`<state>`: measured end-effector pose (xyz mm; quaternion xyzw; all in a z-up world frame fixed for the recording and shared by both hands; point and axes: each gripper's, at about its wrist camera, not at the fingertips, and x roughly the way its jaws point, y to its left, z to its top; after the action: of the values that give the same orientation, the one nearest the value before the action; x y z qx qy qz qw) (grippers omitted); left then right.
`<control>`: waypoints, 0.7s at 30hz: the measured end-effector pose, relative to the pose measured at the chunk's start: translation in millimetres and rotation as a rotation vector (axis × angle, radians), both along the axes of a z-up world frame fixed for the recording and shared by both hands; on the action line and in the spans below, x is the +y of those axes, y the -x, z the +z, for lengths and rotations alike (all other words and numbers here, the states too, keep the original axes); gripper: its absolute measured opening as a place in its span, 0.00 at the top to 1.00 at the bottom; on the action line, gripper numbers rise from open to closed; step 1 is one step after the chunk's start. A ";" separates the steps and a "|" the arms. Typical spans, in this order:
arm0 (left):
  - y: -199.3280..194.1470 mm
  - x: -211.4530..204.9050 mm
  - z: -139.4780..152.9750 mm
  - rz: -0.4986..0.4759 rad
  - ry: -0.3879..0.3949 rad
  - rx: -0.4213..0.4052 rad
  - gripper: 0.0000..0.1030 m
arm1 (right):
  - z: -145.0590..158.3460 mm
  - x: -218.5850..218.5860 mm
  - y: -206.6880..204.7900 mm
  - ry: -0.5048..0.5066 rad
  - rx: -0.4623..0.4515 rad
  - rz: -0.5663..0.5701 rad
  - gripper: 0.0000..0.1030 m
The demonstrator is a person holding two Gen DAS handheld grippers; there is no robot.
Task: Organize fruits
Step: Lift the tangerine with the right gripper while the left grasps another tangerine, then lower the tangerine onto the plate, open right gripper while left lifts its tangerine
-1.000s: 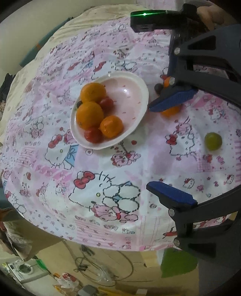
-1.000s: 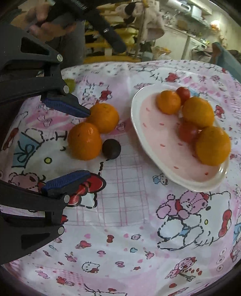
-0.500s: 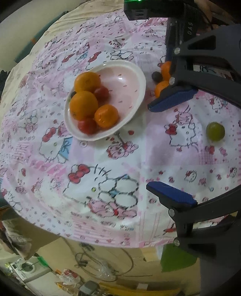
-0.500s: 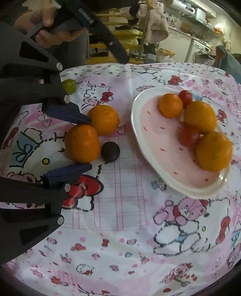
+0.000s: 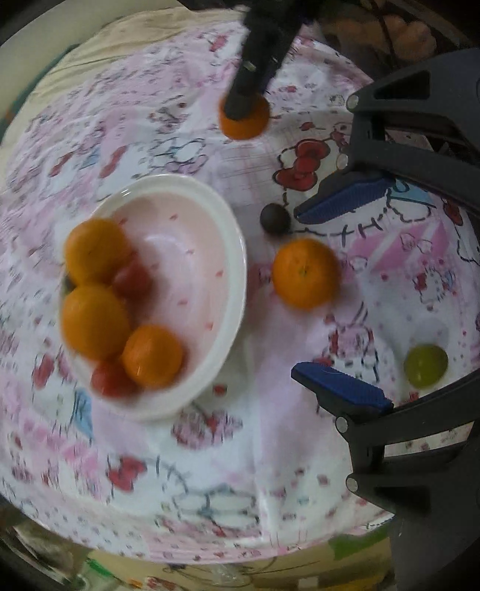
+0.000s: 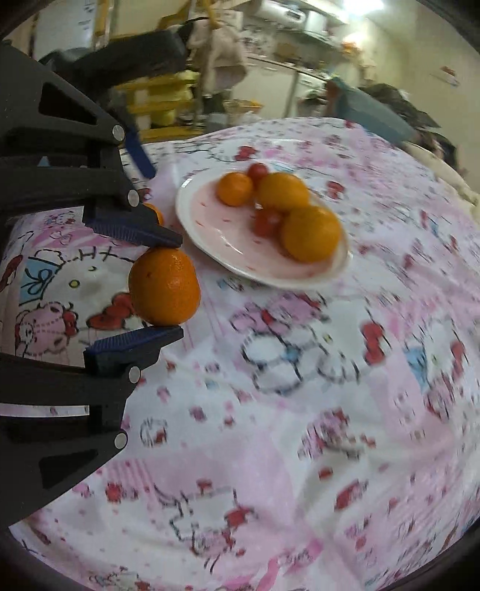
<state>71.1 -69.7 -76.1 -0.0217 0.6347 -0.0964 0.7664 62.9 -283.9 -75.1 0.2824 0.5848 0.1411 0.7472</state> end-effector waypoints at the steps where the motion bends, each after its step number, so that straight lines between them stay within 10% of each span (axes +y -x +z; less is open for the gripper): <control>1: -0.9 -4.1 -3.2 -0.009 -0.005 0.008 0.28 | 1.2 -4.8 -0.5 -0.003 -0.001 -0.012 0.57; 8: -2.5 -21.6 -18.6 -0.070 -0.086 0.005 0.37 | 2.8 -26.0 2.0 -0.018 0.000 -0.046 0.57; 11: -1.6 -22.9 -21.4 -0.084 -0.036 0.024 0.60 | 4.4 -25.7 4.0 -0.024 -0.007 -0.042 0.57; 21: 7.1 -0.1 6.8 -0.030 0.010 -0.028 0.60 | 7.9 -12.1 0.7 -0.021 -0.020 -0.012 0.57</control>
<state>64.0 -69.8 -69.3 -0.0149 0.6237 -0.1114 0.7736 62.2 -296.1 -67.2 0.2923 0.5740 0.1455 0.7509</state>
